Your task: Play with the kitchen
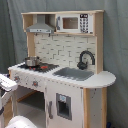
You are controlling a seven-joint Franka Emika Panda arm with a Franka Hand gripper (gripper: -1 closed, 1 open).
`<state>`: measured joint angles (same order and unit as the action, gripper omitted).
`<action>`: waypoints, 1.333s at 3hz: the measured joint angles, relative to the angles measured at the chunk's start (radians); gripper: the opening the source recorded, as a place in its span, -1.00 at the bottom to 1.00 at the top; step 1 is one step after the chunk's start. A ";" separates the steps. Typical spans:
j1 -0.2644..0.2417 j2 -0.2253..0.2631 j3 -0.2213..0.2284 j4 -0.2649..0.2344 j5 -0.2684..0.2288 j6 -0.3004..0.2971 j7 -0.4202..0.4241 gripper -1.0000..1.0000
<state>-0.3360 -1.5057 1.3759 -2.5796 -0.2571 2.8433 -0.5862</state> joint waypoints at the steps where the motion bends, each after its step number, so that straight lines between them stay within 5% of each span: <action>1: 0.021 0.000 0.000 -0.077 0.000 0.074 0.040 1.00; 4: -0.010 0.000 0.054 -0.218 0.001 0.306 0.200 1.00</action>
<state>-0.3456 -1.5055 1.4296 -2.7975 -0.2559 3.1497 -0.3863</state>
